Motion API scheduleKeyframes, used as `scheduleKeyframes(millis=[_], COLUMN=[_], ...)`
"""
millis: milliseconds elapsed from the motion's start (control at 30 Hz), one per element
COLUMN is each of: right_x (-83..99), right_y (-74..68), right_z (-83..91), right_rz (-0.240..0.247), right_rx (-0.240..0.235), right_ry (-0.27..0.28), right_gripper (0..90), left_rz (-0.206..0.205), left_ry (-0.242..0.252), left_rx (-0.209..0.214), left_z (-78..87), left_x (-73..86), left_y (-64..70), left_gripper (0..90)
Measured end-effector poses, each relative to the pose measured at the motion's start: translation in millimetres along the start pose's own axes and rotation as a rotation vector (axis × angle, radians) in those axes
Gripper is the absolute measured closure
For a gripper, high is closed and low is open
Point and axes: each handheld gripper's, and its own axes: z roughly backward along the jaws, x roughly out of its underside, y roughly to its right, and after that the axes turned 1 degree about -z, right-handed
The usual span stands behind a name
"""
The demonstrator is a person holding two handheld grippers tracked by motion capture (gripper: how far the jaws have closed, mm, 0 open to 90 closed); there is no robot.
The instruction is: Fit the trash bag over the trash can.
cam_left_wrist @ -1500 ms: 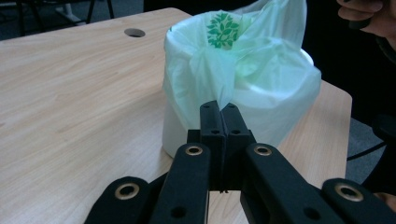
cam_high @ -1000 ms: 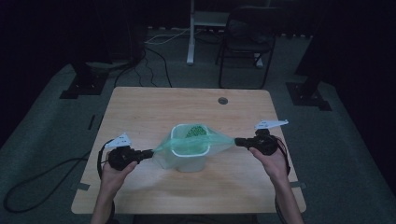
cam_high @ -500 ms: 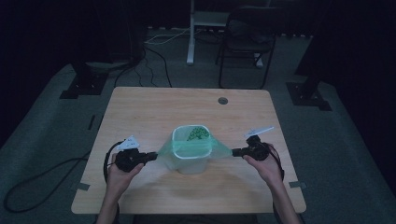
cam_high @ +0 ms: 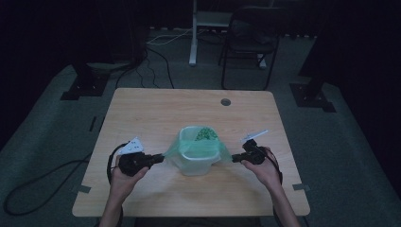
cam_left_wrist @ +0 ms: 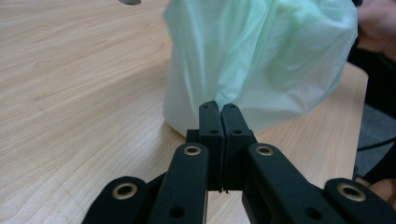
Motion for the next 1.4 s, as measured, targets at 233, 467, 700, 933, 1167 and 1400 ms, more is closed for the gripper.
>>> scheduleKeyframes(millis=[233,467,700,933,1167,1400], right_x=[-3.9,-12.2,-23.9,-32.7,-40.8,-42.8], right_y=[-6.9,-11.9,-24.6,-37.2,-47.2,-50.8], right_z=[13.9,39.8,52.4,47.7,39.6,36.9], right_rz=[0.024,0.042,0.102,0.16,0.205,0.221], right_rx=[-0.005,-0.004,-0.03,-0.055,-0.081,-0.092], right_ry=[0.039,0.155,0.229,0.235,0.218,0.212], right_gripper=[78.9,64.6,59.7,56.4,55.4,55.7], left_rz=[0.018,0.006,-0.051,-0.075,-0.093,-0.114], left_ry=[-0.046,0.048,0.056,-0.011,-0.054,-0.067], left_rx=[-0.036,-0.031,-0.002,0.0,0.011,-0.039], left_z=[-7.3,12.4,14.5,-3.0,-18.1,-27.1], left_x=[5.7,-3.5,-17.9,-18.1,-15.4,-18.0], left_y=[-4.5,2.8,25.4,41.4,54.1,61.4], left_gripper=[90.0,71.6,59.9,55.1,50.4,50.8])
